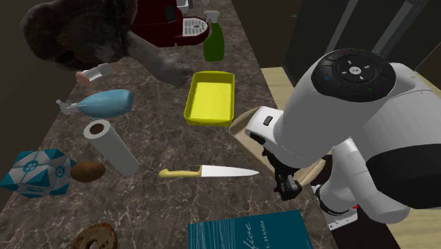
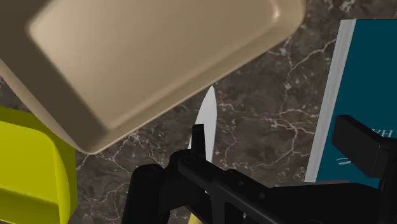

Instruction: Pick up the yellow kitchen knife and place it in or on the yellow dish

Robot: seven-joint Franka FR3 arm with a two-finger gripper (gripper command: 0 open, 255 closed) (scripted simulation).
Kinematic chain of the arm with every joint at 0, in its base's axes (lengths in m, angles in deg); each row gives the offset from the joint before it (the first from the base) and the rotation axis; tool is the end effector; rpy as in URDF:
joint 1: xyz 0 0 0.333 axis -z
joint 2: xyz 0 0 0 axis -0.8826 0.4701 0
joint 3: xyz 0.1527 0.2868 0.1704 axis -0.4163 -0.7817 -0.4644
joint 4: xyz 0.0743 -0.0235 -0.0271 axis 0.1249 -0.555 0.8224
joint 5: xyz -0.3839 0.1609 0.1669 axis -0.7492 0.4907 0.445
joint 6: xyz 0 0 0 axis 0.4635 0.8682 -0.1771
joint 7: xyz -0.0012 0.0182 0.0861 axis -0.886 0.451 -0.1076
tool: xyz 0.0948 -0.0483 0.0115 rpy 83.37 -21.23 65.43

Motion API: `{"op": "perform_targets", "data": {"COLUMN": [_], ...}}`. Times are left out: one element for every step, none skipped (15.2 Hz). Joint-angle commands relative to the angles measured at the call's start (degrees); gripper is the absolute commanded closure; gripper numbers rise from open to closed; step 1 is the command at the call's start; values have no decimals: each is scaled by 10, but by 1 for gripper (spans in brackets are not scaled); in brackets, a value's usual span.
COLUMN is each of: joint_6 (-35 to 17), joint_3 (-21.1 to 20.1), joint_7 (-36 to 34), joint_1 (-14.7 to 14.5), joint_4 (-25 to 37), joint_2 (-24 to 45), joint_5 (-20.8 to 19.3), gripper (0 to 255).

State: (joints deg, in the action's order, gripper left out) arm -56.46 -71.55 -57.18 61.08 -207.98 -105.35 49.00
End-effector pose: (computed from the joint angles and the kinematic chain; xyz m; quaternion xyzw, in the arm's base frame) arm 0.3372 0.0193 0.6227 0.9963 0.0394 -0.0122 0.0748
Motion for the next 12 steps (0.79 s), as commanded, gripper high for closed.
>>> {"op": "perform_targets", "data": {"joint_6": [0,-14,-28,-41,-54,-66,-77,-88,-98,-107,-116,-124], "joint_3": [0,8,16,24,32,39,47,54,61,68,75,81], "joint_7": [0,7,15,22,30,37,45,53,62,70,79,88], "joint_1": [0,2,3,5,6,7,8,8,8,9,9,9], "joint_4": [0,7,14,22,31,40,51,62,74,87,100,115], "joint_2": [0,19,39,58,79,99,120,141,162,183,205,226], "joint_5": [0,0,0,0,1,3,5,8,11,15,20,25], "gripper": [0,0,0,0,0,0,0,0,0,0,0,0]}}
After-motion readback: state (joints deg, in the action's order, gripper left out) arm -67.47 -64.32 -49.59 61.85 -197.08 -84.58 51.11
